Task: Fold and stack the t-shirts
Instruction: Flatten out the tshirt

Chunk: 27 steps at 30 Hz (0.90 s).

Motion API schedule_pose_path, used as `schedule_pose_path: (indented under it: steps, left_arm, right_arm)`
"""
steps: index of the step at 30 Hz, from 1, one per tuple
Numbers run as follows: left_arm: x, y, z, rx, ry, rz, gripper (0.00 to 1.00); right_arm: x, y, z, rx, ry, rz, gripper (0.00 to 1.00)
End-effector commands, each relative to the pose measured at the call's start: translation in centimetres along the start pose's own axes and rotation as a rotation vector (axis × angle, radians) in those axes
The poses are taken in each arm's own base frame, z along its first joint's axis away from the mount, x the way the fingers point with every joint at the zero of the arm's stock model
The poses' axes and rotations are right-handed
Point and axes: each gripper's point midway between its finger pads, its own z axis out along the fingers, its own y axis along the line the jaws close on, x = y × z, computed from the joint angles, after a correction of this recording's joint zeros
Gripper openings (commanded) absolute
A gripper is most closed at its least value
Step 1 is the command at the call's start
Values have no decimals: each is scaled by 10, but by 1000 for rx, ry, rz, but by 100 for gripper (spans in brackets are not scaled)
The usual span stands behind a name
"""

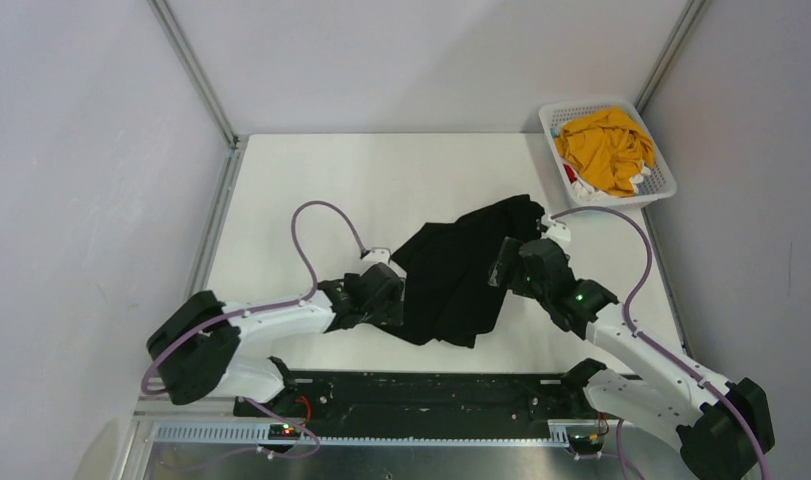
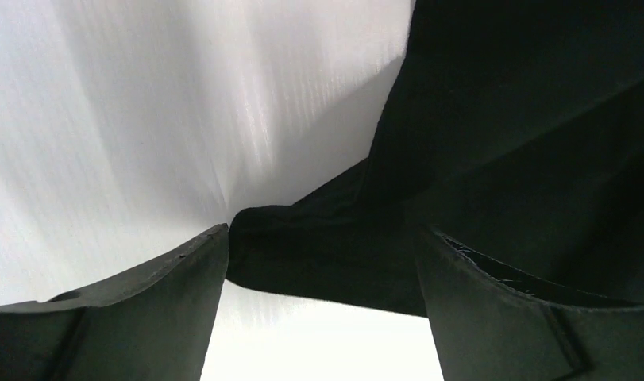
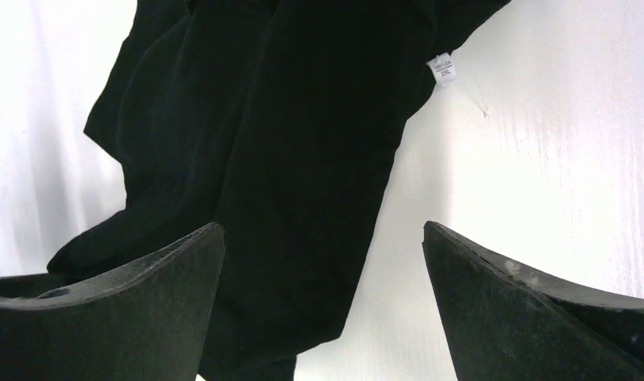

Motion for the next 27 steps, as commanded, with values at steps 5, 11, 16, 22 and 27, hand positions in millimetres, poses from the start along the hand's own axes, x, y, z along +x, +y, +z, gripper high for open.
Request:
schedule_pose_path:
  steps: [5,11,16,22,27]
  left_arm:
    - [9,2,25,-96,45,51,83]
    - [10,-9,34,-109,56,87,38]
    - [1,-12,24,-99,-1,66,0]
    - [-10,-9,3,-57,-73,10,0]
    - [-11,-11,0,-41,-85,4,0]
  right_arm:
    - [-5,2,-10,-14,-44,39,99]
    - [1,-4,-15,-6,-41,57,99]
    - [24,-5,-15,1,52,47,98]
    - [85,24,-15,-70,249,-87,97]
    - [108,19,-2,14,287,-98,91]
